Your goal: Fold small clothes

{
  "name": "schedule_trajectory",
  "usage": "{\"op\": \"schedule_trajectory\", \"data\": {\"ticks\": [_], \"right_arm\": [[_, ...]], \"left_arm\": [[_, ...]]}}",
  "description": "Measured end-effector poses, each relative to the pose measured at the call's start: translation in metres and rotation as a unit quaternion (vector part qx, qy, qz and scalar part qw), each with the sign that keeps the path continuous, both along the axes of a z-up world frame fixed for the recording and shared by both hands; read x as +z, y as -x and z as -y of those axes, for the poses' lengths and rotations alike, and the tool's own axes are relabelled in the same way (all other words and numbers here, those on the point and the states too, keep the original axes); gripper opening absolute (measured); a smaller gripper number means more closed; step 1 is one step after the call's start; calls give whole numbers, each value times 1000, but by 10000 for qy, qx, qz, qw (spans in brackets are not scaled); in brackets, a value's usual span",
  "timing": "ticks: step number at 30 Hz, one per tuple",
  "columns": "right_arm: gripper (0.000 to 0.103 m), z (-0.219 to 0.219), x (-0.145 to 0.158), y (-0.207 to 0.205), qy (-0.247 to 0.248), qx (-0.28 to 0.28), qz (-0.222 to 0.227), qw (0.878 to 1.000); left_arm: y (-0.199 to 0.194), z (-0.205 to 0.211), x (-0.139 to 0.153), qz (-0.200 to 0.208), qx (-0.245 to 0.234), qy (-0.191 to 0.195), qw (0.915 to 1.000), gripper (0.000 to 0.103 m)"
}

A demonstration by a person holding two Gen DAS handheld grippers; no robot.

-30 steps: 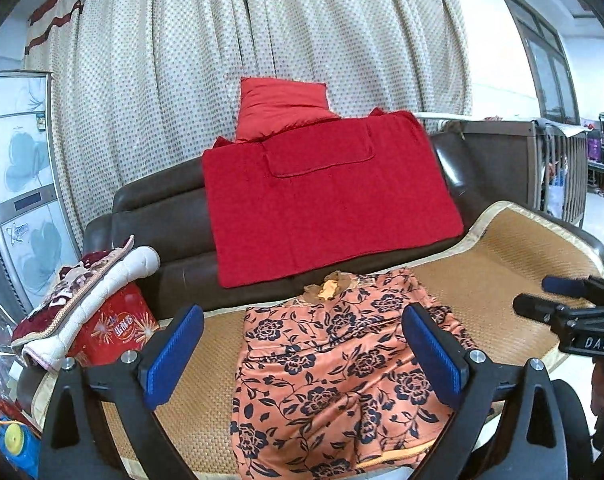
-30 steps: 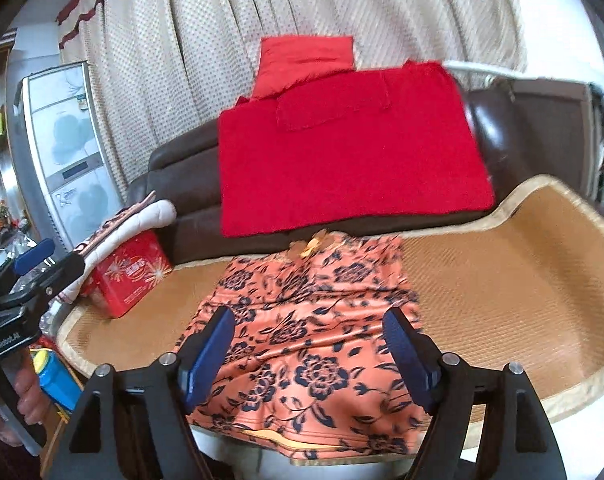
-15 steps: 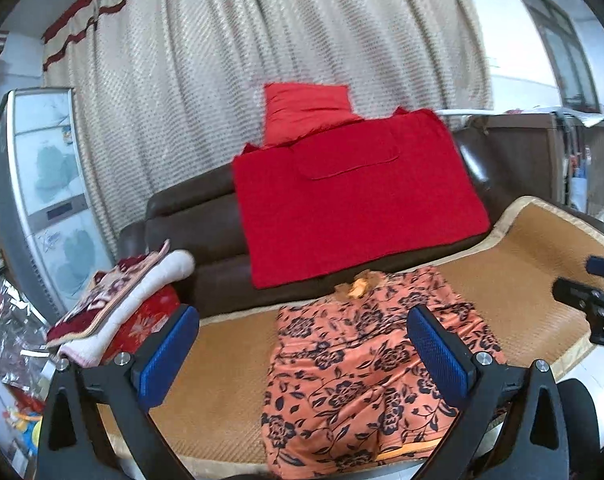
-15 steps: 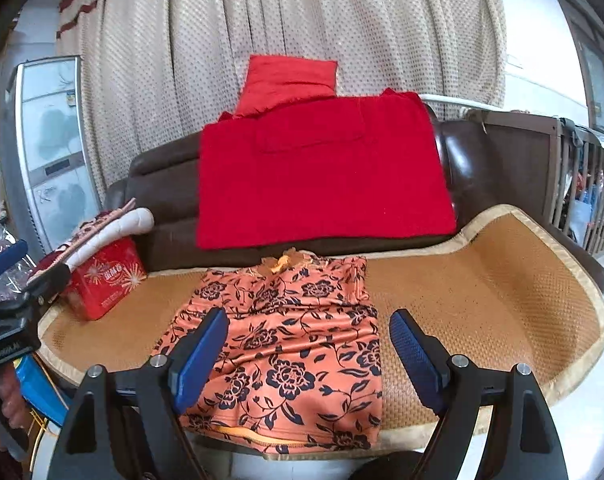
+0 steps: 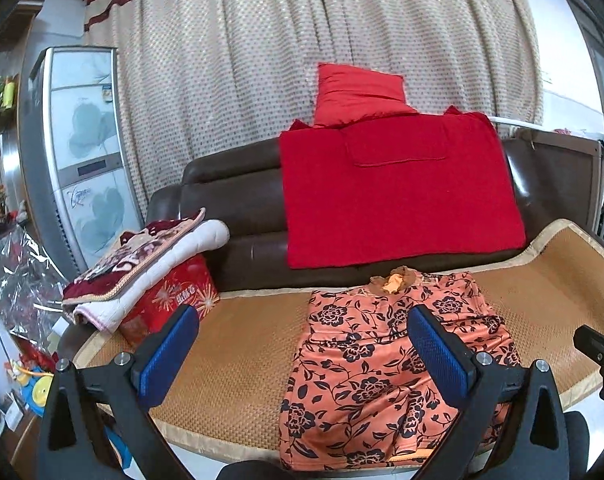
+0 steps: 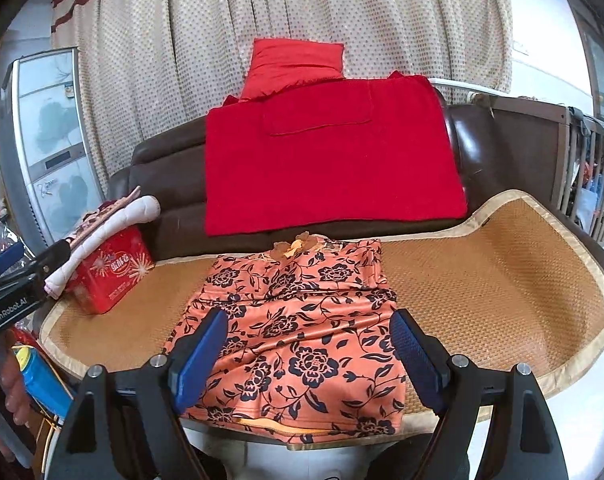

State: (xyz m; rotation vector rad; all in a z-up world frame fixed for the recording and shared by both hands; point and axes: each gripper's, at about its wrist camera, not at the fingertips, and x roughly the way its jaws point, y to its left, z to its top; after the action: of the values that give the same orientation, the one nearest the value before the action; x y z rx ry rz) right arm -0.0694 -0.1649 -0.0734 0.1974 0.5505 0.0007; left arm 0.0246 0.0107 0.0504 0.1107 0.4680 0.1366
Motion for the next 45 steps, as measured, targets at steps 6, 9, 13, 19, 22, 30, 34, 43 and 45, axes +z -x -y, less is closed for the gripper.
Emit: {"op": "schedule_trajectory", "data": {"ticks": [6, 9, 13, 19, 22, 30, 34, 43, 45], "right_arm": [[86, -4, 1, -4, -51, -51, -14, 10000], [86, -6, 1, -6, -52, -49, -47, 10000], [86, -12, -1, -11, -61, -75, -112, 9999], [86, -17, -1, -15, -90, -129, -156, 9998], [86, -21, -1, -15, -58, -112, -157, 9998], [86, -28, -4, -16, -48, -2, -175, 9998], [86, -28, -4, -17, -57, 17, -181, 9998], [86, -31, -6, -21, -37, 60, -216, 9997], [86, -32, -6, -22, -31, 70, -229, 9997]], "left_arm": [[-2, -9, -3, 26, 168, 40, 9998, 103], [-3, -14, -4, 20, 229, 82, 9997, 103], [-5, -22, -6, 9, 317, 130, 9994, 103], [-6, -28, -8, -14, 411, 191, 9990, 103], [-5, -29, -10, -39, 442, 198, 9988, 103], [-4, -30, -12, -41, 460, 195, 9987, 103], [-5, -32, -13, -47, 470, 191, 9987, 103], [-8, -35, -17, -90, 513, 197, 9984, 103], [-9, -35, -17, -99, 517, 194, 9984, 103]]}}
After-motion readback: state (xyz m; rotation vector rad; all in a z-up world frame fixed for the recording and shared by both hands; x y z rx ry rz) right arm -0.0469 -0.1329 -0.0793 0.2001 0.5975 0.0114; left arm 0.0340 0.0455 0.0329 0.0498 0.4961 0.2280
